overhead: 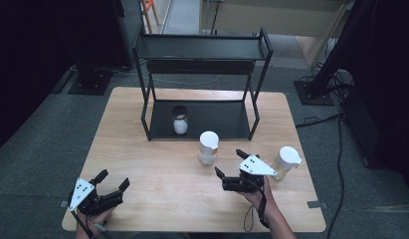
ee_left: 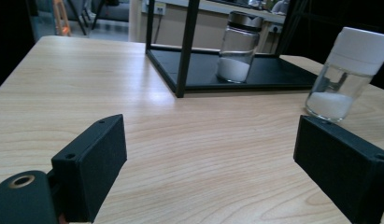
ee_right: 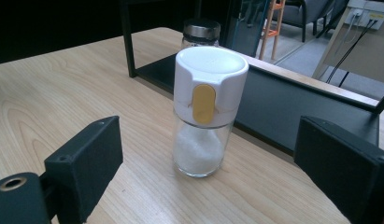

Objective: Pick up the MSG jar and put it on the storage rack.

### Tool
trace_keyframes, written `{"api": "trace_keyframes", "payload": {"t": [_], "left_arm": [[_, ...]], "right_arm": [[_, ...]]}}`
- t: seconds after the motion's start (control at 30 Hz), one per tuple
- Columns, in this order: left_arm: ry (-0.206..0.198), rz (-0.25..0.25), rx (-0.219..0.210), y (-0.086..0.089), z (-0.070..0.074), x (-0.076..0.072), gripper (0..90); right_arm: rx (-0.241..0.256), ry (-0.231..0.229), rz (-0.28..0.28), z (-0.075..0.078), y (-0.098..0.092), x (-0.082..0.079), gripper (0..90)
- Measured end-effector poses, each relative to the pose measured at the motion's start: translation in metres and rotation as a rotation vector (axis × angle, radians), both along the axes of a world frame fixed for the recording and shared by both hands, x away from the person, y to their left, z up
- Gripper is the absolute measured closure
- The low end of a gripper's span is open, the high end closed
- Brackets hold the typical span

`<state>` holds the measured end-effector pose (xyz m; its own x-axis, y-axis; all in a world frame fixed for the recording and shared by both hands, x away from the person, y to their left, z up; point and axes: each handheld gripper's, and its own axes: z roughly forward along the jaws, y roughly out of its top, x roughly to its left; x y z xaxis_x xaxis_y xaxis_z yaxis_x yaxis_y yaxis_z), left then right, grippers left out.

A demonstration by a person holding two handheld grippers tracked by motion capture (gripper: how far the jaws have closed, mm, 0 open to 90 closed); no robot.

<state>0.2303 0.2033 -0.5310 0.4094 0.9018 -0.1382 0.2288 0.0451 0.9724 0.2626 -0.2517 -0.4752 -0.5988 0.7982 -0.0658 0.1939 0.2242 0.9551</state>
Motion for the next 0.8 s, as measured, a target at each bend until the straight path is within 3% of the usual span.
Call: {"api": "trace_keyframes", "payload": {"t": [0.2,0.63,0.8], "left_arm": [[-0.008,0.027,-0.029,0.002,0.0,-0.001,9.8],[0.0,-0.004,0.008,-0.001,0.0,0.0,9.8],[0.001,-0.013,0.011,-0.001,0.0,0.0,9.9]], "right_arm": [[0.007,0.01,-0.001,-0.002,0.004,0.006,7.9],[0.0,0.006,0.011,0.005,0.02,0.018,7.9],[0.02,0.019,-0.025,0.003,0.02,0.025,8.0]]}}
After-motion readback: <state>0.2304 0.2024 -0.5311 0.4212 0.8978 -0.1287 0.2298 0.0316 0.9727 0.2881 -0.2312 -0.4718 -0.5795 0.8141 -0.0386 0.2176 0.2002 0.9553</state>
